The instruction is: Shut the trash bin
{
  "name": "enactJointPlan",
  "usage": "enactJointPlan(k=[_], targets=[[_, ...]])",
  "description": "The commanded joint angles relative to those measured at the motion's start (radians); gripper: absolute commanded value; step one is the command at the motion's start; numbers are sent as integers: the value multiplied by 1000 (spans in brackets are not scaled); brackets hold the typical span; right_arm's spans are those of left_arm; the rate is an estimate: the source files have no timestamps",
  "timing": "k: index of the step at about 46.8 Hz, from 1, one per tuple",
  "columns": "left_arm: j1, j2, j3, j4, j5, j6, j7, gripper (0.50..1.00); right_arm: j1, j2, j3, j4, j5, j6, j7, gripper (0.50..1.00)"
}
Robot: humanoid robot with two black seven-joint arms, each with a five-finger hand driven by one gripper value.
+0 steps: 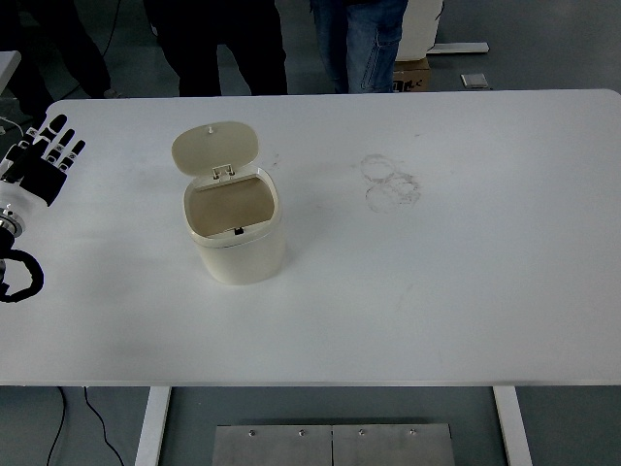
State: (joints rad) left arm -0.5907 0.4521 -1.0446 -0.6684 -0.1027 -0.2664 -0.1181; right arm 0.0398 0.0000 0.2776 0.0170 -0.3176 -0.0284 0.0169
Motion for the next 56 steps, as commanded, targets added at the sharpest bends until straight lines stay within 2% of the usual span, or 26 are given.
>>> enactJointPlan(k=[1,41,49,56], targets=[[0,10,0,0,1,1,0,1000,0,0,0,0,0,1,0,989],[-18,26,3,-8,34,-8,-2,1000,0,0,0,0,0,1,0,989],[-24,57,47,-7,24,-5,0,1000,0,0,0,0,0,1,0,989],[-20,53,58,-8,24,-7,0,1000,0,0,0,0,0,-1,0,991]])
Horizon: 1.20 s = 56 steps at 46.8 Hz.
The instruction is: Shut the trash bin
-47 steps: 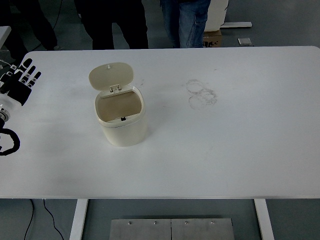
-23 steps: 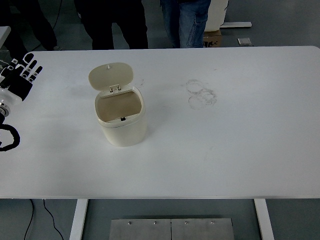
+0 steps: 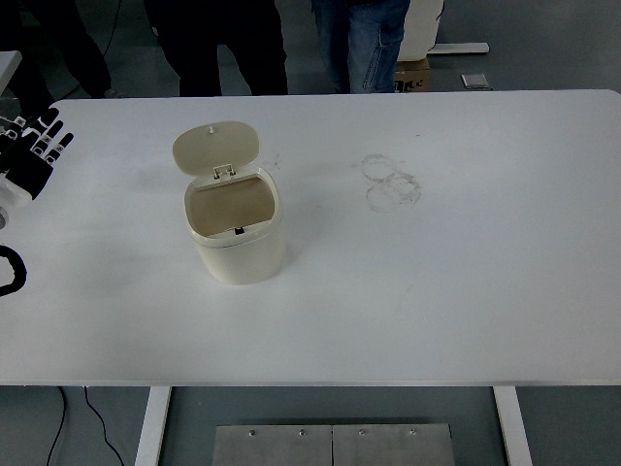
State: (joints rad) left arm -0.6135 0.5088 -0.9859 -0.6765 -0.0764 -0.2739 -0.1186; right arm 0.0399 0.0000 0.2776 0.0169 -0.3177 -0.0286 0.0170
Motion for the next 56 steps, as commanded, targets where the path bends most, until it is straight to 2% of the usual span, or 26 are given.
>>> enactJointPlan(k=[1,10,14,19,24,35,41,47,56], targets=[[0,-4,0,0,-2,-1,1,1000,0,0,0,0,0,-1,0,989],[-38,-1,6,2,1,15,2,1000,0,0,0,0,0,-1,0,989],[-77,22,49,2,1,24,5,1000,0,0,0,0,0,-1,0,991],[-146,59,173,-2,-2,51,8,1000,0,0,0,0,0,-1,0,991],[-212,86,291,-14,-3,54,13,1000,0,0,0,0,0,1,0,991],[-376,97,584,-23,-3,74,16,1000,0,0,0,0,0,-1,0,991],[-480,137,771,-92,-3,74,17,1000,0,0,0,0,0,1,0,991],[-578,183,960,-190,-3,74,60,1000,0,0,0,0,0,-1,0,989],[-660,209,1056,-262,0,73,66,1000,0,0,0,0,0,-1,0,989]])
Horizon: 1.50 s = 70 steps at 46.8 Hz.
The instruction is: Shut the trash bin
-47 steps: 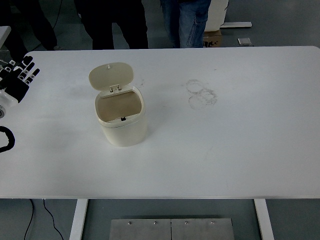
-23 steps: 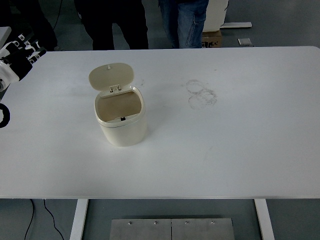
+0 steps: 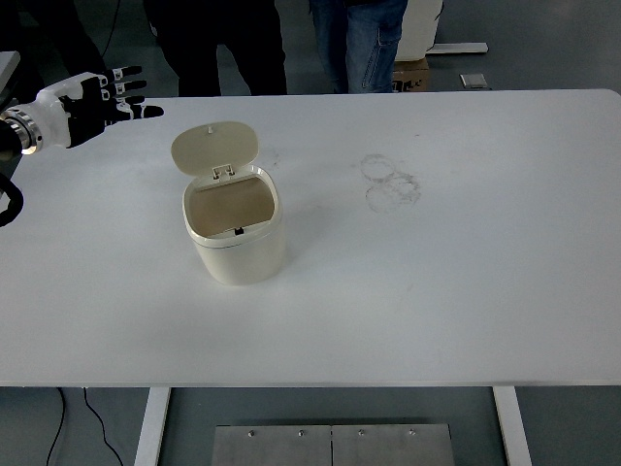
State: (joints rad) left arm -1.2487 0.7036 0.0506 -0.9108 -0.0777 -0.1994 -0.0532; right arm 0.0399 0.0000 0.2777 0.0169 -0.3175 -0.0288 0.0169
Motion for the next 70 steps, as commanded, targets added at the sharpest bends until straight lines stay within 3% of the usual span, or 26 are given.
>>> enactJointPlan(k=[1,9,27,36,50,61,70], targets=[[-34,22,29,-42,3,-2,4,1000,0,0,0,0,0,1,0,991],[-101,51,72,-96,3,-9,64,1000,0,0,0,0,0,1,0,991],[-139,53,80,-96,6,-9,69,1000,0,0,0,0,0,0,0,991],[-219,63,153,-118,7,-14,161,1000,0,0,0,0,0,1,0,991],[-337,74,227,-178,7,-15,257,1000,0,0,0,0,0,0,0,989],[-394,73,236,-212,9,-15,277,1000,0,0,0,0,-2,0,0,989],[-436,76,239,-301,9,-15,282,1000,0,0,0,0,0,0,0,989]])
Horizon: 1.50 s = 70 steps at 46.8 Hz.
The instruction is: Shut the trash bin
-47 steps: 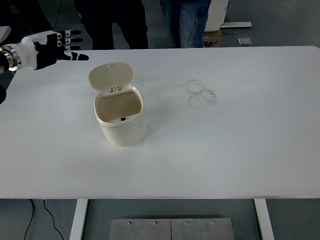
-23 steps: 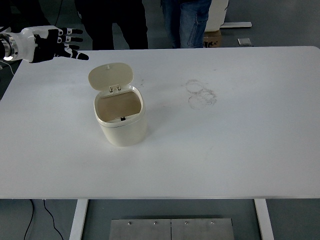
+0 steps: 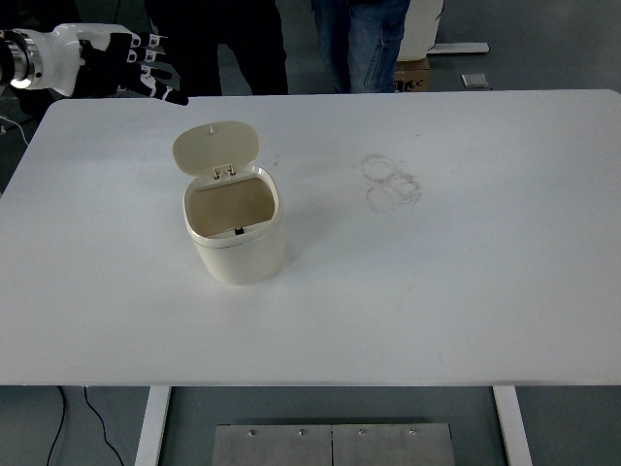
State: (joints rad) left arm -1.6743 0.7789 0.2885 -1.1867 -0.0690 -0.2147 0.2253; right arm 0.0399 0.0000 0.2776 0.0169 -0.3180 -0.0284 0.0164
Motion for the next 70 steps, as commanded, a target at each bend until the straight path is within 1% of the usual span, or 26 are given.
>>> enactJointPlan(k=[1,10,14,19,24,47,53,70], targets=[[-13,-1,1,-31,0,0,6,1000,0,0,0,0,1,-1,1,991],[-47,-12,0,-53,-9,1,85,1000,0,0,0,0,1,-1,1,989],[-58,-12,0,-74,-9,1,101,1000,0,0,0,0,1,-1,1,989],[-67,-18,1,-85,-9,1,106,1000,0,0,0,0,1,-1,1,989],[-68,-23,0,-90,-9,1,132,1000,0,0,0,0,1,-1,1,989],[-93,-58,1,-169,-9,11,141,1000,0,0,0,0,0,-1,1,991],[-102,-61,0,-179,-11,12,174,1000,0,0,0,0,-1,-1,1,991],[-102,-67,1,-194,-11,14,175,1000,0,0,0,0,1,-1,1,989]])
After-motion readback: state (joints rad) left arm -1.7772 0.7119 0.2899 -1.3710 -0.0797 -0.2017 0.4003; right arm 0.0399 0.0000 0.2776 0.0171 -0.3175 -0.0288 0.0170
